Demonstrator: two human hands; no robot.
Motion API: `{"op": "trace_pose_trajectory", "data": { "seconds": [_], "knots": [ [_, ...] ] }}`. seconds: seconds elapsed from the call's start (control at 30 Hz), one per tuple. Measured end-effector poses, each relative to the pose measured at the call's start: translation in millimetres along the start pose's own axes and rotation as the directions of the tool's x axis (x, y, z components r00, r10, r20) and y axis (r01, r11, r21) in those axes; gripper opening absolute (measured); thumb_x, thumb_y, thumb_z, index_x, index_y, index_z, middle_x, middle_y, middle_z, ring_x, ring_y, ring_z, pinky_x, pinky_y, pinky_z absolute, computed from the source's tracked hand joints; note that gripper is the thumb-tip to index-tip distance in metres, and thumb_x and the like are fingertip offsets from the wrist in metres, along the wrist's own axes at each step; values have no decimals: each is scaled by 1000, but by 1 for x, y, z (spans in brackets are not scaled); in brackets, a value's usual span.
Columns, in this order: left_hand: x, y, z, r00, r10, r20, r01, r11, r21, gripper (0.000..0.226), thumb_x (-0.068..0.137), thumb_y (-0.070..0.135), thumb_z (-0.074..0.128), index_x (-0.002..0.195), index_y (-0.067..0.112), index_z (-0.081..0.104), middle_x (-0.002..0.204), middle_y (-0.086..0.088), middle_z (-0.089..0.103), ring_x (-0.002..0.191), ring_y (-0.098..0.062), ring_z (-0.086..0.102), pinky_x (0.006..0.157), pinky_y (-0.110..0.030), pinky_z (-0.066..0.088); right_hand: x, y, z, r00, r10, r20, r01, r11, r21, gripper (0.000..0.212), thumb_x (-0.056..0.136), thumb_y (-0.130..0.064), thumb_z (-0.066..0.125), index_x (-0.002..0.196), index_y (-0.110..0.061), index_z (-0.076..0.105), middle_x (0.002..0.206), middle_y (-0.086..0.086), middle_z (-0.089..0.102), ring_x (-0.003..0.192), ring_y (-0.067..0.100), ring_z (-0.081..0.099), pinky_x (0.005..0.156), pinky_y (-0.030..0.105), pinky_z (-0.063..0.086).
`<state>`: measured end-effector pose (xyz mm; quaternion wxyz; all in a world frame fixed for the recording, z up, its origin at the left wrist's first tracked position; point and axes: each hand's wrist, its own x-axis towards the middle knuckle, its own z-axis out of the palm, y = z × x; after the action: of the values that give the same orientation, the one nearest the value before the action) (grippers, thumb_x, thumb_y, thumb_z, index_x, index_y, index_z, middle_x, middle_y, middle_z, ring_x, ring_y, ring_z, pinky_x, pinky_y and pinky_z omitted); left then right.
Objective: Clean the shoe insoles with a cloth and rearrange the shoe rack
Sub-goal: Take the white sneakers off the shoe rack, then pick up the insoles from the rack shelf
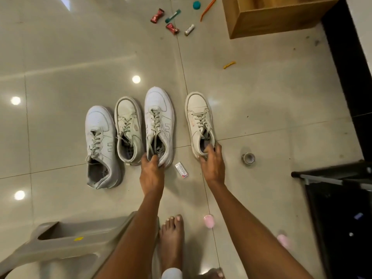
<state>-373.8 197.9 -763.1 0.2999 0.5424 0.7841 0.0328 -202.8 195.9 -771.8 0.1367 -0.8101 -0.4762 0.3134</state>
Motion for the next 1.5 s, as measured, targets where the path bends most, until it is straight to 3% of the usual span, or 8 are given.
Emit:
{"op": "trace_pose_trajectory", "data": {
  "seconds": [0.13,0.27,0.37,0.53,0.77,1.07,1.23,1.5],
  "knots": [
    [-1,3,0,999,31,38,-31,999,11,23,86,14,59,109,11,57,139,-17,36,113,-36,51,71,-34,42,1,1,-7,998,2,57,-2,1000,-7,29,84,-10,62,113,-10,55,131,10,43,108,32,54,81,37,49],
    [-9,5,-8,994,69,79,-73,996,49,44,87,21,65,123,4,47,152,-24,19,142,-38,15,102,-47,37,-7,-3,-18,989,-15,146,17,1000,-9,47,87,-13,60,133,-18,47,147,12,29,129,30,40,92,37,45],
    [-31,19,-26,979,163,123,-173,982,73,54,94,26,54,139,4,34,155,-20,12,146,-33,4,115,-41,22,-36,-12,-39,993,10,119,-16,998,53,55,90,-17,58,141,-21,39,153,11,20,137,27,32,95,37,45],
    [-87,76,-67,857,422,297,-475,869,138,47,100,22,38,144,7,30,154,-16,21,145,-29,12,119,-36,12,-100,-35,-107,988,111,112,-116,992,41,43,94,-17,49,137,-17,43,151,8,27,131,24,39,92,29,44],
    [-188,174,-101,682,573,455,-678,729,97,42,101,23,34,141,10,37,151,-12,28,141,-26,23,116,-35,20,-181,-29,-220,959,282,20,-283,954,96,36,97,-21,48,132,-19,47,144,3,36,126,19,45,88,25,46],
    [-335,258,-126,438,705,557,-842,539,-20,39,101,25,33,136,12,44,141,-6,44,131,-19,38,110,-27,30,-303,4,-342,794,581,-180,-507,795,334,32,96,-20,50,128,-20,51,137,-1,43,112,16,56,84,25,50],
    [-415,287,-139,283,760,586,-909,408,-90,37,101,26,33,133,13,47,136,-3,49,123,-16,45,104,-25,38,-360,21,-388,685,675,-273,-519,716,467,34,95,-19,52,129,-18,51,136,2,45,114,16,56,78,17,47],
    [-501,321,-157,267,790,552,-915,388,-112,29,100,22,35,123,13,51,123,-3,54,108,-18,51,86,-30,47,-419,25,-443,514,797,-319,-544,590,596,34,99,-20,43,132,-18,45,142,1,38,121,18,51,92,24,44]
  ]
}}
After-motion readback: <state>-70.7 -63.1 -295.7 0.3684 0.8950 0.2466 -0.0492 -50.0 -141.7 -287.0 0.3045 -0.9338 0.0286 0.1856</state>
